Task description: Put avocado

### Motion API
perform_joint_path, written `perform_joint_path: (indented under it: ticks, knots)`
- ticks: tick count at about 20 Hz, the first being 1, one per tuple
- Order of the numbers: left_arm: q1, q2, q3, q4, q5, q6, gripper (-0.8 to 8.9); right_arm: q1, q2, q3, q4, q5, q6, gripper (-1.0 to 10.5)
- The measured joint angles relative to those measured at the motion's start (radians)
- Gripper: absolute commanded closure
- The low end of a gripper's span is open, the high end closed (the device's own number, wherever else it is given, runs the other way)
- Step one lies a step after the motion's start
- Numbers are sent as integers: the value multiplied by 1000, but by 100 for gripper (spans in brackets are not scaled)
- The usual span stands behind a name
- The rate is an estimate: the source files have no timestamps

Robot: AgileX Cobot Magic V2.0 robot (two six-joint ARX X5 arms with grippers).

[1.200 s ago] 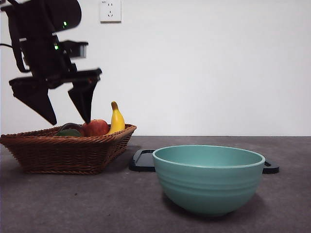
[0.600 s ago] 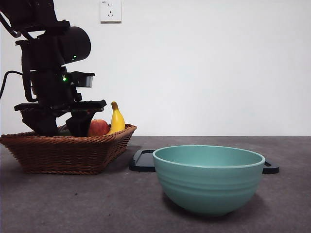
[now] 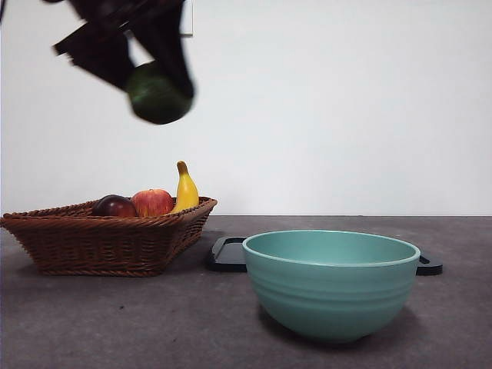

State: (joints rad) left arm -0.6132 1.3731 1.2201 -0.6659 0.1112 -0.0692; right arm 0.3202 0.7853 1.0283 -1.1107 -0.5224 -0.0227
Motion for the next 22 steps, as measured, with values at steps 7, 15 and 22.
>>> perform_joint_path:
  ticks: [7,15,22]
  knots:
    - [-283,173,0,74,19,1,661,0,0,0,0,0,0,555]
    - [-367,372,0,192,7,18,661,0,0,0,0,1,0,555]
    - [-380,438,0,230,-34,36,626,0,0,0,0,1,0,555]
